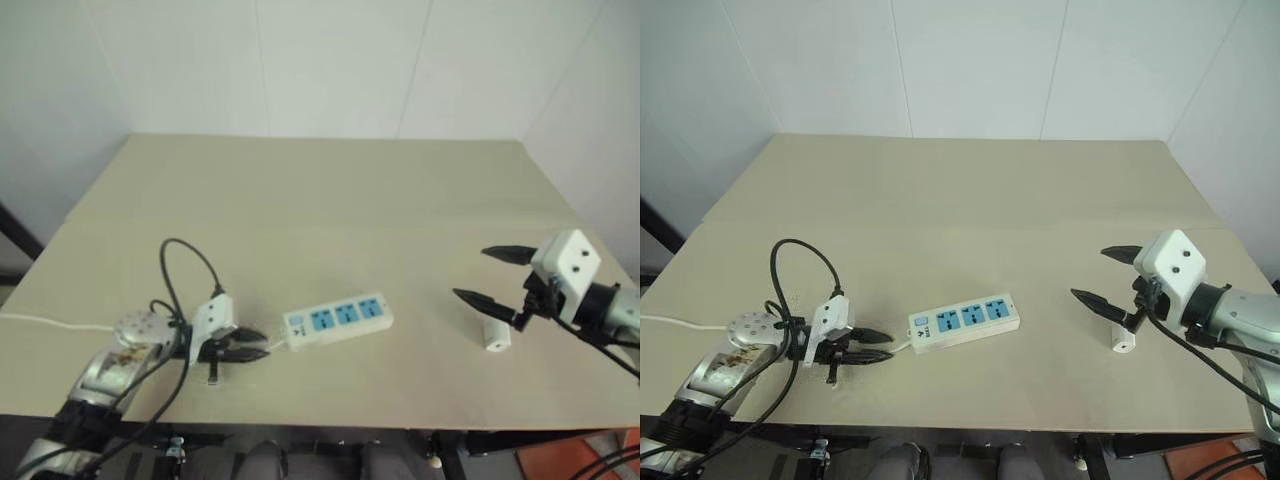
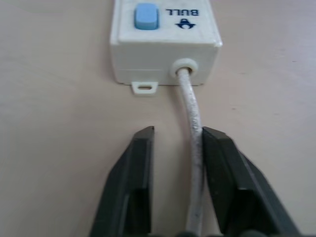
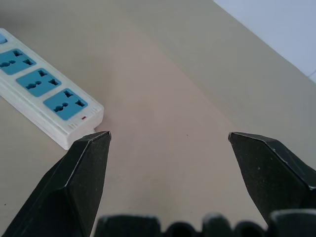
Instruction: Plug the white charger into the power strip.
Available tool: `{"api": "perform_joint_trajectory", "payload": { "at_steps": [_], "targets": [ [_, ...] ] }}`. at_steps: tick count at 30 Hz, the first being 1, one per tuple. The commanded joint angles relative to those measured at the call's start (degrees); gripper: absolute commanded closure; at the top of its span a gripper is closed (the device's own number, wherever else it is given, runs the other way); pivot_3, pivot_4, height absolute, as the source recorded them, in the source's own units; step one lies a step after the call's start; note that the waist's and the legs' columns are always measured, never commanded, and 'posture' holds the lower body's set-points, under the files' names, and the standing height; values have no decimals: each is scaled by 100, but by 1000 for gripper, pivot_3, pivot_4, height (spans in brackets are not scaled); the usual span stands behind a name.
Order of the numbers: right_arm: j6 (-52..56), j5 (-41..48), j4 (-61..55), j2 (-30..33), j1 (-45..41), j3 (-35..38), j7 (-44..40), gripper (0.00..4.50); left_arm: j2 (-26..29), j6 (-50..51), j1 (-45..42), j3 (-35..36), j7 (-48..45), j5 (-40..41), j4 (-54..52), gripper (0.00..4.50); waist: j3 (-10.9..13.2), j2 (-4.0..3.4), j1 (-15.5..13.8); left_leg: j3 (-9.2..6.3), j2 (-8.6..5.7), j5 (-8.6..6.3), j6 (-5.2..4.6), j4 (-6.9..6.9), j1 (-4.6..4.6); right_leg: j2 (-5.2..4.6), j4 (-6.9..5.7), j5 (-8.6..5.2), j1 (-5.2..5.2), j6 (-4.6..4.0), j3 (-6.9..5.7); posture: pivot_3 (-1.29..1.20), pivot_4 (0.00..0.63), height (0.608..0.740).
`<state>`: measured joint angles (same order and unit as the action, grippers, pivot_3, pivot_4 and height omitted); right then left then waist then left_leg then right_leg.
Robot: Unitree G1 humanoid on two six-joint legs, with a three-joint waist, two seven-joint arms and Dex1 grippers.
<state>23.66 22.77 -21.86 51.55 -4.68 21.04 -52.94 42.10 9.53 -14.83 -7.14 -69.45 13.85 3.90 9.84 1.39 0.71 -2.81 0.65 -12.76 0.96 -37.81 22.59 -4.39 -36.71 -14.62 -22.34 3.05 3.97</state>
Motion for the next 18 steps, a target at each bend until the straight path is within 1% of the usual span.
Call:
{"api": "perform_joint_trajectory", "payload": {
  "at_steps": [1, 3, 6, 8, 10, 12, 15, 18],
  "targets": [
    [-137, 49, -99, 78, -82, 104, -3, 0, -79, -5, -118, 358, 55, 320, -39, 1653, 0, 0, 7, 0, 1, 0, 0, 0, 0, 1, 0, 0, 0, 0, 0, 0, 150, 740],
    [-131, 53, -127, 79, -43, 138, -3, 0, -29, 163, -126, 508, -113, 619, -233, 996, 1, 1, 16, 0, 1, 0, 0, 0, 5, 0, 1, 0, -3, 0, 0, 0, 150, 740],
    [-103, 57, -168, 89, 19, 218, 15, 0, 212, 383, -128, 703, -511, 1014, -410, 38, 1, 1, 40, 1, 3, 0, 0, 0, 9, 1, 1, 0, -8, 0, 0, 0, 150, 740],
    [-85, 78, -211, 83, 58, 271, 33, 0, 286, 549, -183, 842, -717, 1325, -479, 38, 1, 1, 43, 1, 4, 0, -1, 1, 9, 3, -2, 0, -11, 0, 0, 0, 150, 740],
    [-76, 99, -249, 70, 94, 307, 52, 0, 62, 321, -232, 956, -629, 1425, -437, 38, 1, 0, 36, 1, 4, 0, 0, 1, 9, 2, -2, 0, -10, 0, 0, 0, 150, 740],
    [-65, 113, -266, 57, 88, 304, 81, 0, -285, 53, -350, 964, -482, 1413, -243, 38, 1, 1, 13, 3, 2, 0, 0, 0, 8, 0, 0, 0, -7, 1, 0, 0, 150, 740],
    [-82, 140, -277, 37, 48, 262, 108, 0, -688, -288, -557, 535, -680, 1110, 201, 38, 1, 1, -2, 0, 0, 0, 0, -1, 8, 1, 2, 1, -3, 0, -2, 0, 150, 740],
    [-79, 191, -283, 48, -22, 229, 109, 0, -1230, -685, -737, 281, -581, 864, 740, 38, 1, 1, 2, 0, -3, 0, -1, -1, 10, 0, 3, 1, -4, 0, -2, 0, 150, 740]
  ]
}}
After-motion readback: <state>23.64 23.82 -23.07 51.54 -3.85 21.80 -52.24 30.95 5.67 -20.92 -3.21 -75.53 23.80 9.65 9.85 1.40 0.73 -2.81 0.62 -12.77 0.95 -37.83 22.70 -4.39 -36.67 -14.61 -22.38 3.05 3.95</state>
